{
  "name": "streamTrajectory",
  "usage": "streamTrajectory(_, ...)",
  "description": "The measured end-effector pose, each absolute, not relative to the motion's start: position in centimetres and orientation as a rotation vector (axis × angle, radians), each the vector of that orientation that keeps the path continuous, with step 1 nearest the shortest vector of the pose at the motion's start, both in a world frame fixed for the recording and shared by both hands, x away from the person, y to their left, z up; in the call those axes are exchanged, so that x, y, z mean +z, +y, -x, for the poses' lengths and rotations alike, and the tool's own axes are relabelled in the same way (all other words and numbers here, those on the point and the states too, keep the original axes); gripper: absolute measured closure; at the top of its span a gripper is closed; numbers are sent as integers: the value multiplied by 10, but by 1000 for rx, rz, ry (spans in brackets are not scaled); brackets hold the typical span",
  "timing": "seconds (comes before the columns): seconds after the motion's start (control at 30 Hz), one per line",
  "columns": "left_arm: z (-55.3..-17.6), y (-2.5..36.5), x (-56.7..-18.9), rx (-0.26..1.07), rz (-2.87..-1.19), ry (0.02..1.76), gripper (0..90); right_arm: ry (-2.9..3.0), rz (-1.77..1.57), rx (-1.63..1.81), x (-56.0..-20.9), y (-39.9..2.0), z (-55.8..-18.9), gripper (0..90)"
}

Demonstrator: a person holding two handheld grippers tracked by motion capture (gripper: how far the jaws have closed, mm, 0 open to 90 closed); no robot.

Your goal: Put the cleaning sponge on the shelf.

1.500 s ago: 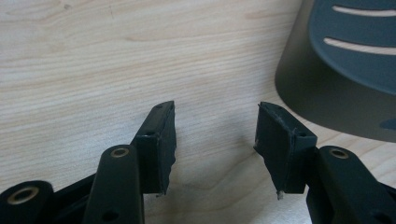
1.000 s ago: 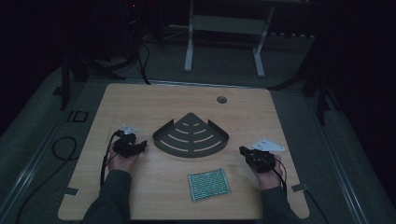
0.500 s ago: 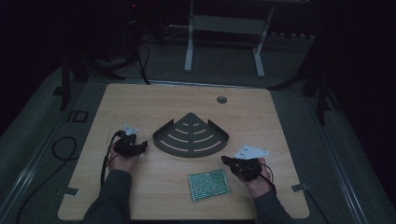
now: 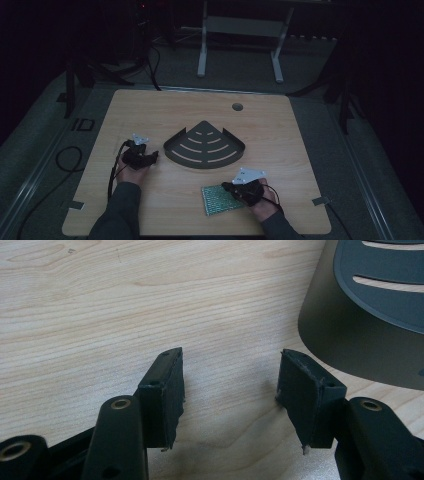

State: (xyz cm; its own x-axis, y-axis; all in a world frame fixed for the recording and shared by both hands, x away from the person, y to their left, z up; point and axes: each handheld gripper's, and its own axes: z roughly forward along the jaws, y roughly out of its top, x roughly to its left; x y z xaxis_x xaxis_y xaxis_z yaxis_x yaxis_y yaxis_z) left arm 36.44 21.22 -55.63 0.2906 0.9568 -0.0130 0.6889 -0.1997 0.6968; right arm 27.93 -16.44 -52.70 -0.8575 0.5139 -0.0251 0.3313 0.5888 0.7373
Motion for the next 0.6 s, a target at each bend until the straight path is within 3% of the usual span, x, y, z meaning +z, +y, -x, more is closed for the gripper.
streamTrajectory(0.6,-365,211,-557,582,-1962,1460,435,2603,-742,1002,-534,-179,-285,898)
